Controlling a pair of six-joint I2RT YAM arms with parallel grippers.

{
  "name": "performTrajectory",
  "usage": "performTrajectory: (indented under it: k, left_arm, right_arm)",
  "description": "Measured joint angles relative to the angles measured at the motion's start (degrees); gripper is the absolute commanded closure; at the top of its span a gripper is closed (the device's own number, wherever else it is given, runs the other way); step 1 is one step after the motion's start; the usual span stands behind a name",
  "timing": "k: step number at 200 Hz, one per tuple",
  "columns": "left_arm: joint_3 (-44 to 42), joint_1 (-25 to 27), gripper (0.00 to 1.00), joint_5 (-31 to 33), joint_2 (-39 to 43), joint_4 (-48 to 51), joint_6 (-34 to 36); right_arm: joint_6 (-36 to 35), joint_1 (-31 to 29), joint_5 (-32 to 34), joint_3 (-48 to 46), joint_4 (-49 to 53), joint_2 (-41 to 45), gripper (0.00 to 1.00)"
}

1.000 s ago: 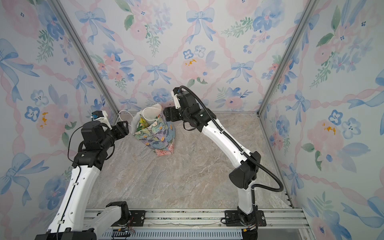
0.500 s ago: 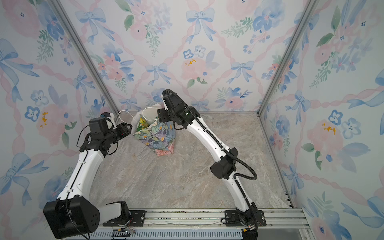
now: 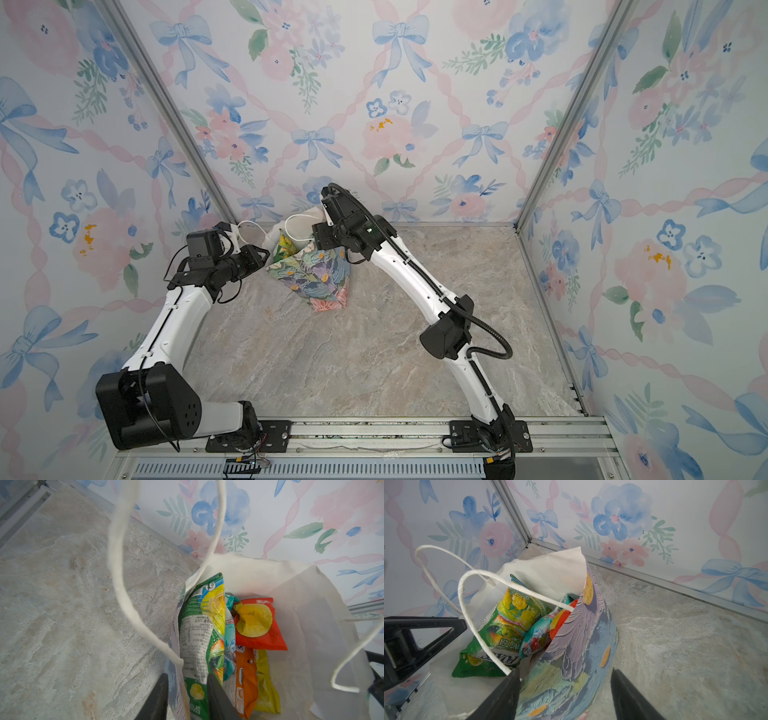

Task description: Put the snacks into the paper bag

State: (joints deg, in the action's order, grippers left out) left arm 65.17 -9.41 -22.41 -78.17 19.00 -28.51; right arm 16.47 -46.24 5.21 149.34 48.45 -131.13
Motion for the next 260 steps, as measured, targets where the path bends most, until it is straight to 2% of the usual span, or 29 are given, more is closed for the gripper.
performTrajectory:
  k: [49, 77, 113, 188, 260]
  left_arm:
    - [2.3, 1.9, 0.93, -0.7, -0.9, 0.0, 1.2]
    - [3.8, 4.7, 1.00, -1.0, -2.1, 0.0, 1.5]
    - [4.6, 7.0, 1.00, -1.2, -3.1, 0.0, 1.5]
    - [6.4, 11.2, 1.00, -1.4, -3.1, 1.0, 1.5]
    - [6.9, 13.6, 1.00, -1.7, -3.1, 1.8, 1.5]
  right_arm:
    - [0.0, 0.4, -0.5, -10.4, -4.0, 8.1, 0.28]
    - [0.1, 1.1, -1.1, -11.3, -5.9, 10.4, 0.28]
    - [0.5, 1.9, -1.9, -10.8, -5.7, 10.1, 0.29]
    - [0.4, 3.5, -1.7, -2.7, -2.2, 3.5, 0.32]
    - [-1.2, 4.7, 1.3, -2.6, 1.1, 2.3, 0.37]
